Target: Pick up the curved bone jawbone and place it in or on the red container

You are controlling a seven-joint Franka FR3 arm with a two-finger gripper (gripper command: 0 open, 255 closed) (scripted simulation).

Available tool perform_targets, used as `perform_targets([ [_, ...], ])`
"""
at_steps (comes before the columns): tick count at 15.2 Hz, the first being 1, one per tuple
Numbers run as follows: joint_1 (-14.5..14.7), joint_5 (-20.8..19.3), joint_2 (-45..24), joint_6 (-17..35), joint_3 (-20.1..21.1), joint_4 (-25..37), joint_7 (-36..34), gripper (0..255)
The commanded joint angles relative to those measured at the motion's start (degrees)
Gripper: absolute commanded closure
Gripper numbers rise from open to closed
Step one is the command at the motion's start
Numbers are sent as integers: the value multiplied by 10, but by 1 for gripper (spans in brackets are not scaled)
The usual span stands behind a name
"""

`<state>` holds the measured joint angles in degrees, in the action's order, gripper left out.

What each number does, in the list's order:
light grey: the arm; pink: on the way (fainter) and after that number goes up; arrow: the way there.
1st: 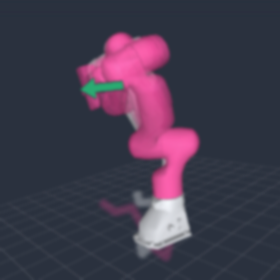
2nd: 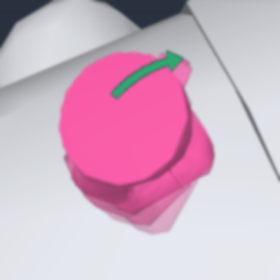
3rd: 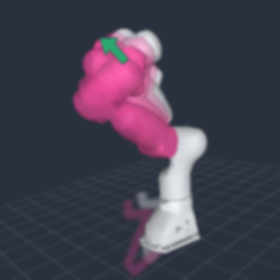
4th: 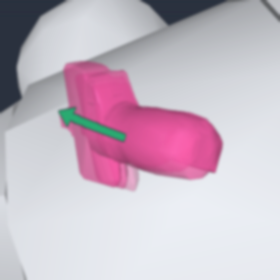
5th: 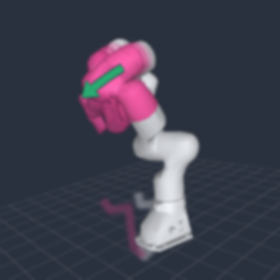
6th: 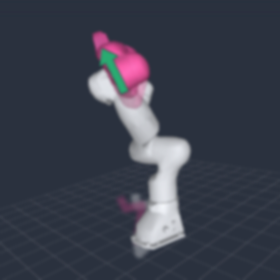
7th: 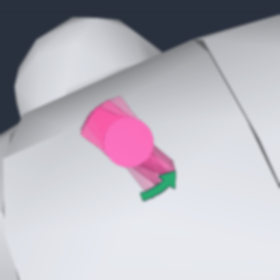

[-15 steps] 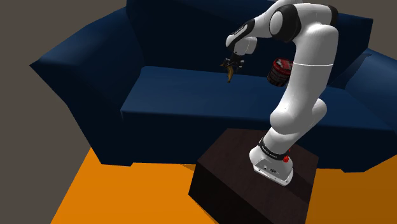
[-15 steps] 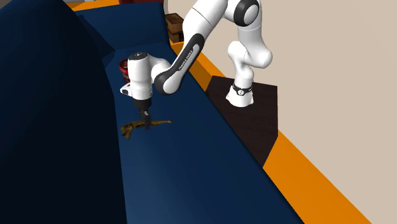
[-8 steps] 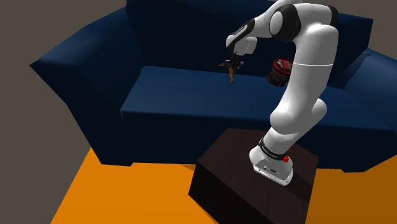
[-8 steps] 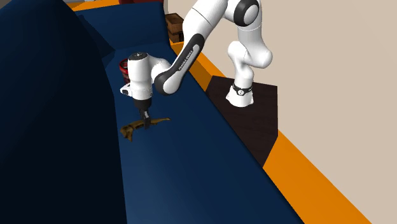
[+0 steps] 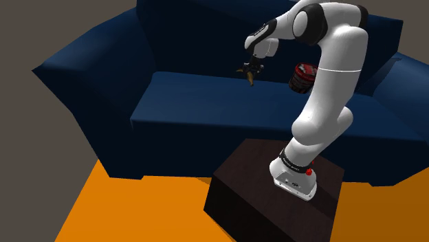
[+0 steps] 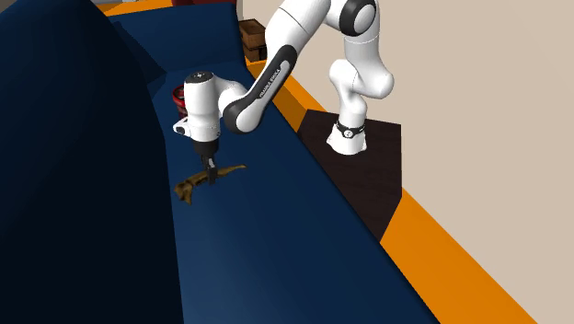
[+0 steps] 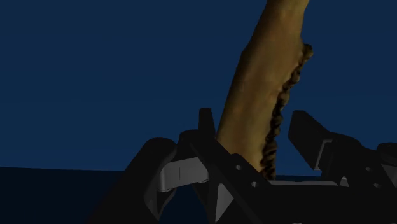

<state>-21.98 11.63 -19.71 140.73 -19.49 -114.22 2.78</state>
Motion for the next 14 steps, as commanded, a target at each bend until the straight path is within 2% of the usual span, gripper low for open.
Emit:
perform_targets([
  [1,1,-5,8,-13,-3,7,-3,255],
  [14,11,-38,61,-97,-16,41,-27,255],
])
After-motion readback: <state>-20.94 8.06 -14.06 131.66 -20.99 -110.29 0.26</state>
